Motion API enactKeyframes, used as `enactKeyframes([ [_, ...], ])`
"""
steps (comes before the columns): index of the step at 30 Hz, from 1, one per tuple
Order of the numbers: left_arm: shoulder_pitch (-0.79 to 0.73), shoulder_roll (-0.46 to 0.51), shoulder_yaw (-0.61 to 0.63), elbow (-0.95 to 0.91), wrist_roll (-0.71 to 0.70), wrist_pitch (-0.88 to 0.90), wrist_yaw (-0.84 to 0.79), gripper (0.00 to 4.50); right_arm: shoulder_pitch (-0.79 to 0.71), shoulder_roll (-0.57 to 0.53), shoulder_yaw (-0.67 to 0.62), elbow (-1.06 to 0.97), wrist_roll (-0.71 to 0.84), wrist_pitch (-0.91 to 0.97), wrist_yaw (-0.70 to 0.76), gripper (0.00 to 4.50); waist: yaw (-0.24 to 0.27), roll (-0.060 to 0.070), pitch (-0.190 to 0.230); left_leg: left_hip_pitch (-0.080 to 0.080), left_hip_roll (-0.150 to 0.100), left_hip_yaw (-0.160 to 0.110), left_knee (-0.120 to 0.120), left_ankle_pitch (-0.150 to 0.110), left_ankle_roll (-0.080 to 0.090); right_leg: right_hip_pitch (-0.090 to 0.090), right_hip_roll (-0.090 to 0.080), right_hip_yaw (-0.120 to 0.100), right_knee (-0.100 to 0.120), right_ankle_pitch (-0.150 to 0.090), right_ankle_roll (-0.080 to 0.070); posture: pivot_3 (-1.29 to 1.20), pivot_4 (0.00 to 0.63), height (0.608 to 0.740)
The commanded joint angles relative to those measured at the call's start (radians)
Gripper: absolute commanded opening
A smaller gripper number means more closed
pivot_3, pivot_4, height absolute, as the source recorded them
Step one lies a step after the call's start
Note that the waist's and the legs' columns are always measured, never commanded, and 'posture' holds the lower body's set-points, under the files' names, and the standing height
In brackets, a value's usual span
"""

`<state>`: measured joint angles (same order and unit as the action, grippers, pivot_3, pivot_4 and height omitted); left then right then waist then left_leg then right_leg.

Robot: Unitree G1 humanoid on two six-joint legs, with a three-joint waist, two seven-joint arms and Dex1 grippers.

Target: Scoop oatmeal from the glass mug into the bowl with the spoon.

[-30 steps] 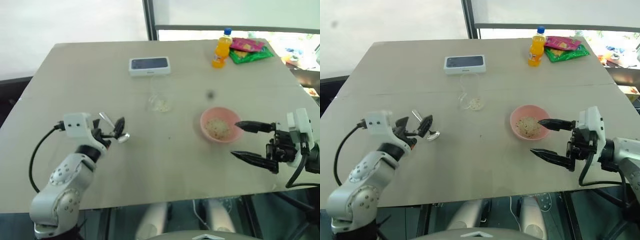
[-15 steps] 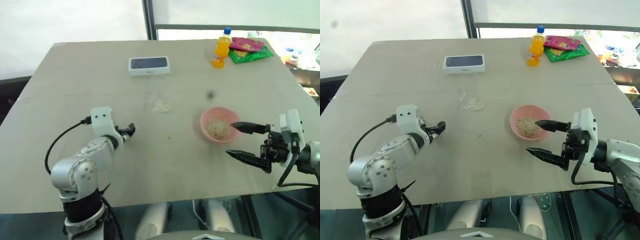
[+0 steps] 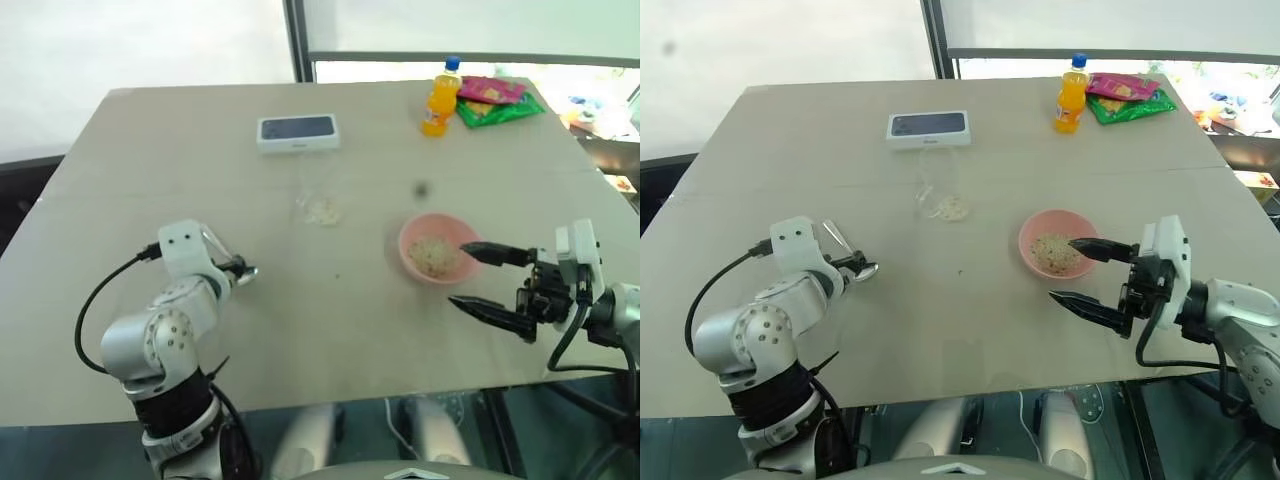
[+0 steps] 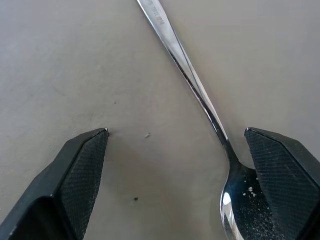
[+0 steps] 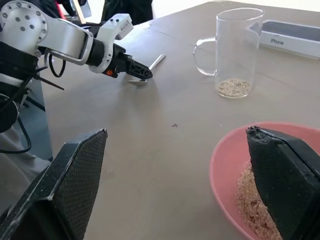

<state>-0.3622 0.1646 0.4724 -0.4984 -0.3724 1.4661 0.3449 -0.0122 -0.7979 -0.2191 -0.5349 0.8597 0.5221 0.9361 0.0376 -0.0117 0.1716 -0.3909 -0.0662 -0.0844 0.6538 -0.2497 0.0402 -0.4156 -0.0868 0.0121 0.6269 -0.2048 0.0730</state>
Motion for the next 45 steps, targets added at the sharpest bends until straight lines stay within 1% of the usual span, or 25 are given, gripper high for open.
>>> enactKeyframes([
  [1, 0.038, -0.024, 0.024, 0.07, 0.035, 0.051, -0.019, 2.98, -0.023, 0.009, -0.006, -0.022, 0.002, -0.004, -0.009, 4.5, -0.001, 0.004, -0.002, 0.003, 0.0, 0.001, 0.0, 0.0, 0.001, 0.003, 0.0, 0.001, 0.0, 0.0, 0.0, 0.0, 0.15, 0.74],
  [2, 0.049, -0.031, 0.03, 0.071, 0.04, 0.039, -0.028, 2.8, -0.031, 0.017, -0.008, -0.022, 0.013, 0.0, -0.022, 4.5, -0.002, 0.005, -0.003, 0.005, 0.0, 0.001, 0.0, -0.001, 0.001, 0.004, 0.0, 0.001, 0.0, 0.0, 0.0, 0.0, 0.15, 0.74],
  [3, 0.063, -0.034, 0.034, 0.073, 0.048, 0.028, -0.038, 2.41, -0.039, 0.025, -0.009, -0.022, 0.023, 0.005, -0.032, 4.5, -0.003, 0.006, -0.004, 0.006, 0.0, 0.002, -0.001, -0.003, 0.004, 0.005, 0.0, 0.002, 0.0, 0.0, 0.001, 0.0, 0.15, 0.74],
  [5, 0.089, -0.035, 0.032, 0.076, 0.063, 0.01, -0.057, 1.68, -0.047, 0.033, -0.01, -0.022, 0.029, 0.011, -0.04, 4.5, -0.005, 0.009, -0.007, 0.007, 0.0, 0.003, -0.001, -0.002, 0.004, 0.006, 0.0, 0.003, 0.0, 0.0, 0.001, 0.0, 0.15, 0.74],
  [8, 0.129, -0.027, 0.025, 0.089, 0.089, -0.03, -0.082, 0.26, -0.052, 0.035, -0.001, -0.019, 0.015, 0.01, -0.038, 4.5, -0.004, 0.014, -0.012, 0.008, 0.0, 0.003, -0.001, -0.002, 0.004, 0.006, -0.001, 0.003, 0.0, 0.0, 0.001, 0.0, 0.15, 0.74],
  [9, 0.133, -0.028, 0.028, 0.091, 0.095, -0.039, -0.088, 0.03, -0.053, 0.036, 0.0, -0.019, 0.012, 0.01, -0.037, 4.5, -0.005, 0.015, -0.013, 0.008, 0.0, 0.004, -0.001, -0.003, 0.004, 0.006, -0.001, 0.004, 0.0, 0.0, 0.001, 0.0, 0.15, 0.74],
  [15, 0.126, -0.024, 0.041, 0.083, 0.127, -0.101, -0.113, 0.03, -0.069, 0.045, 0.01, -0.012, 0.004, 0.009, -0.038, 4.5, -0.013, 0.017, -0.015, 0.008, 0.0, 0.004, -0.001, -0.003, 0.005, 0.006, 0.0, 0.004, 0.0, -0.002, 0.003, 0.0, 0.15, 0.74],
  [20, 0.133, -0.024, 0.036, 0.05, 0.132, -0.317, -0.156, 0.03, -0.083, 0.058, 0.021, -0.004, -0.003, 0.01, -0.039, 4.5, -0.018, 0.016, -0.014, 0.009, 0.001, 0.003, -0.001, -0.003, 0.005, 0.006, 0.0, 0.003, 0.001, -0.001, 0.002, 0.0, 0.15, 0.74],
  [21, 0.133, -0.023, 0.031, 0.039, 0.128, -0.376, -0.173, 0.03, -0.089, 0.062, 0.021, -0.003, 0.003, 0.013, -0.04, 4.5, -0.019, 0.014, -0.013, 0.008, 0.001, 0.003, -0.001, -0.003, 0.005, 0.006, 0.0, 0.003, 0.001, -0.001, 0.002, 0.0, 0.15, 0.74],
  [24, 0.123, -0.025, 0.024, 0.007, 0.09, -0.513, -0.239, 0.03, -0.118, 0.085, 0.016, 0.006, 0.04, 0.038, -0.066, 4.5, -0.02, 0.003, -0.007, 0.007, 0.001, 0.001, -0.001, -0.003, 0.004, 0.006, 0.0, 0.001, 0.001, 0.001, -0.001, 0.0, 0.15, 0.74],
  [27, 0.116, -0.019, -0.003, -0.056, 0.043, -0.655, -0.33, 0.03, -0.144, 0.1, 0.023, 0.012, 0.053, 0.057, -0.079, 4.5, -0.02, -0.003, -0.005, 0.004, 0.001, 0.001, 0.0, -0.002, 0.004, 0.003, 0.0, 0.001, -0.001, 0.001, -0.001, 0.0, 0.15, 0.74],
  [30, 0.155, 0.062, -0.102, -0.122, 0.062, -0.758, -0.444, 0.03, -0.16, 0.107, 0.041, 0.016, 0.045, 0.068, -0.078, 4.5, -0.019, -0.004, -0.005, -0.004, 0.0, 0.001, 0.0, 0.0, 0.0, -0.002, -0.001, 0.001, -0.002, 0.001, -0.002, 0.0, 0.15, 0.74],
  [33, 0.175, 0.096, -0.159, -0.17, 0.015, -0.824, -0.54, 0.03, -0.193, 0.133, 0.07, 0.016, 0.059, 0.092, -0.105, 4.5, -0.022, -0.004, -0.006, -0.006, 0.0, 0.002, 0.0, 0.0, 0.0, -0.006, -0.001, 0.003, -0.002, 0.001, -0.002, 0.0, 0.15, 0.74],
  [38, 0.252, 0.214, -0.31, -0.188, 0.117, -0.966, -0.655, 0.03, -0.224, 0.175, 0.104, 0.003, 0.069, 0.152, -0.189, 4.5, -0.023, -0.004, -0.005, -0.006, 0.0, 0.003, -0.002, 0.0, 0.0, -0.007, -0.001, 0.003, -0.002, 0.001, -0.002, 0.0, 0.15, 0.74],
  [40, 0.285, 0.232, -0.344, -0.191, 0.132, -1.02, -0.68, 0.03, -0.234, 0.192, 0.103, 0.005, 0.088, 0.177, -0.227, 4.5, -0.023, -0.003, -0.005, -0.006, 0.0, 0.003, -0.002, -0.001, 0.001, -0.007, -0.001, 0.003, -0.002, 0.001, -0.003, 0.0, 0.15, 0.74],
  [42, 0.313, 0.232, -0.369, -0.202, 0.115, -1.061, -0.712, 0.03, -0.25, 0.217, 0.109, 0.004, 0.115, 0.208, -0.269, 4.5, -0.022, -0.003, -0.005, -0.006, 0.0, 0.003, -0.002, -0.003, 0.005, -0.007, -0.001, 0.003, -0.002, 0.001, -0.003, 0.0, 0.15, 0.74],
  [45, 0.337, 0.251, -0.419, -0.203, 0.117, -1.116, -0.771, 0.03, -0.278, 0.269, 0.13, 0.004, 0.179, 0.288, -0.374, 4.5, -0.023, -0.003, -0.005, -0.006, 0.0, 0.002, -0.001, -0.003, 0.005, -0.007, -0.001, 0.003, -0.002, 0.002, -0.003, 0.0, 0.15, 0.74],
])
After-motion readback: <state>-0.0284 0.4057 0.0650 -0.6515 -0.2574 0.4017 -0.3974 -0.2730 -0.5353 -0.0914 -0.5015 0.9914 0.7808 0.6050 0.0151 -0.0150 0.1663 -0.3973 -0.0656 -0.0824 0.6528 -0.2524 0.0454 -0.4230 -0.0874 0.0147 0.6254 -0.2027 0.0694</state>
